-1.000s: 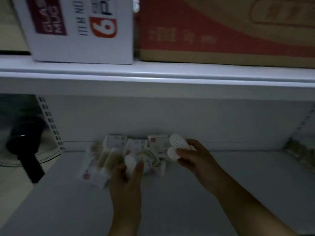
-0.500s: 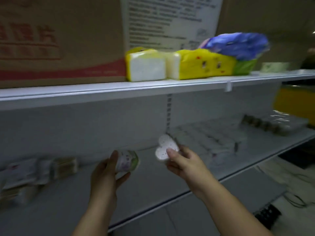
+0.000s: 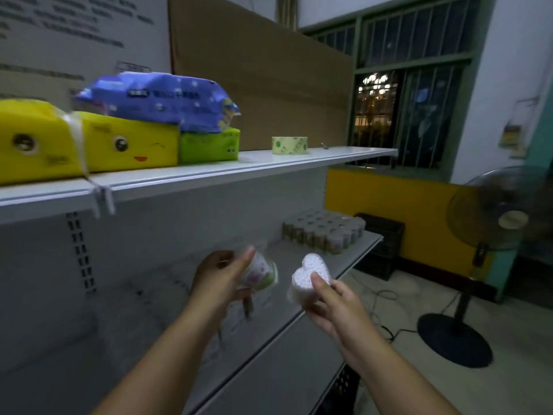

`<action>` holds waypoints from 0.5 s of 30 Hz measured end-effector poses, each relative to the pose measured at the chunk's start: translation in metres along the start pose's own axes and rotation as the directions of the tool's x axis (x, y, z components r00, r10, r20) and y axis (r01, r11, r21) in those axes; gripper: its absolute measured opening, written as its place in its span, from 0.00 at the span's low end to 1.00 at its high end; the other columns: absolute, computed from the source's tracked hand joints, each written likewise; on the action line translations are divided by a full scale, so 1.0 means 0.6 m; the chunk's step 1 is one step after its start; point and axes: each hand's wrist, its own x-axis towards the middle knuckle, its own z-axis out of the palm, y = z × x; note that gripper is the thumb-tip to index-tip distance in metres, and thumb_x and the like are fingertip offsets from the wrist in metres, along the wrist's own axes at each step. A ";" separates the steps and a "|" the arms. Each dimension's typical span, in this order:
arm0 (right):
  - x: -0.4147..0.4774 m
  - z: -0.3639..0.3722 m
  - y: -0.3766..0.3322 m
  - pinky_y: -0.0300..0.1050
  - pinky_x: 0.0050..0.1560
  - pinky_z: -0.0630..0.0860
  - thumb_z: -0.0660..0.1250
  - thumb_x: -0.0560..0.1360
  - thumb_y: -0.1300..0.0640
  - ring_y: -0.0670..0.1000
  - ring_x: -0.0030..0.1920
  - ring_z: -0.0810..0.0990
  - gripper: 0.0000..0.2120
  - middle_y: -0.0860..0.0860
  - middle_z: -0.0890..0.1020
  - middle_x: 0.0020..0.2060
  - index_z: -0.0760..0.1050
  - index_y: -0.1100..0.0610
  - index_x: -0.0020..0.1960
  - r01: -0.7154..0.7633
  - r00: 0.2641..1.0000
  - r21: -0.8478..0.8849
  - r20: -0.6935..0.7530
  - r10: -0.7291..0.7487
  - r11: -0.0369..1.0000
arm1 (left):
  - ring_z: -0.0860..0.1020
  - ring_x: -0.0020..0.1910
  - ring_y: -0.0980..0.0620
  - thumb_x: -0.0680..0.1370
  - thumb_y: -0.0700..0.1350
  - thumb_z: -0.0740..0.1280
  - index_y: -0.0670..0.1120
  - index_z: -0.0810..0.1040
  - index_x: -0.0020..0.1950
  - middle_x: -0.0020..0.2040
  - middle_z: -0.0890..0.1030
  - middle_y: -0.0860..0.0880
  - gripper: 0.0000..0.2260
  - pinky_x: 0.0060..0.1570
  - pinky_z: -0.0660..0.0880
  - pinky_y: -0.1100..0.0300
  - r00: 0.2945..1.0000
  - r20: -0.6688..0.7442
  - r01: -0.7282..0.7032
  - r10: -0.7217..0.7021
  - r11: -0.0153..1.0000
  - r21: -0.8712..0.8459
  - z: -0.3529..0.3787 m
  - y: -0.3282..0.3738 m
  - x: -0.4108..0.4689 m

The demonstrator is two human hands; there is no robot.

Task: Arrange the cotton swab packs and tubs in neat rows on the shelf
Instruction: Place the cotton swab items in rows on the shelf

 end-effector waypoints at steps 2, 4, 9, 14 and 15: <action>0.053 -0.020 0.010 0.44 0.50 0.79 0.69 0.72 0.49 0.53 0.53 0.82 0.16 0.55 0.82 0.51 0.75 0.58 0.56 -0.044 0.999 0.000 -0.032 0.044 0.999 | 0.83 0.41 0.46 0.69 0.56 0.74 0.43 0.77 0.52 0.49 0.82 0.43 0.21 0.43 0.81 0.49 0.999 -0.011 0.031 -0.031 0.999 0.013 0.039 -0.019 0.062; 0.107 -0.035 0.015 0.45 0.49 0.79 0.69 0.73 0.50 0.54 0.52 0.81 0.13 0.54 0.82 0.49 0.75 0.58 0.52 -0.086 0.994 -0.001 -0.072 0.086 0.996 | 0.81 0.40 0.48 0.69 0.56 0.75 0.46 0.75 0.53 0.49 0.80 0.47 0.20 0.47 0.80 0.46 0.998 -0.023 0.052 -0.052 0.998 0.025 0.083 -0.037 0.123; 0.221 -0.079 0.023 0.45 0.39 0.79 0.68 0.74 0.47 0.58 0.42 0.84 0.13 0.50 0.80 0.44 0.75 0.56 0.49 -0.186 0.969 -0.137 -0.189 0.159 0.973 | 0.78 0.35 0.53 0.70 0.51 0.75 0.46 0.74 0.56 0.44 0.77 0.51 0.19 0.37 0.77 0.57 0.995 -0.017 0.098 -0.097 0.987 0.131 0.195 -0.107 0.252; 0.325 -0.116 0.056 0.41 0.31 0.73 0.69 0.74 0.48 0.53 0.32 0.78 0.14 0.55 0.79 0.36 0.75 0.59 0.46 -0.229 0.960 -0.205 -0.211 0.186 0.951 | 0.82 0.44 0.45 0.66 0.54 0.76 0.43 0.72 0.62 0.53 0.81 0.42 0.29 0.44 0.81 0.48 0.971 -0.058 0.241 -0.234 0.945 0.222 0.261 -0.182 0.357; 0.348 -0.117 0.060 0.42 0.30 0.73 0.69 0.74 0.49 0.53 0.30 0.77 0.13 0.54 0.78 0.33 0.75 0.60 0.44 -0.229 0.961 -0.221 -0.205 0.184 0.948 | 0.82 0.47 0.44 0.66 0.55 0.76 0.43 0.72 0.62 0.55 0.80 0.42 0.30 0.48 0.81 0.49 0.969 -0.081 0.248 -0.235 0.939 0.240 0.270 -0.193 0.377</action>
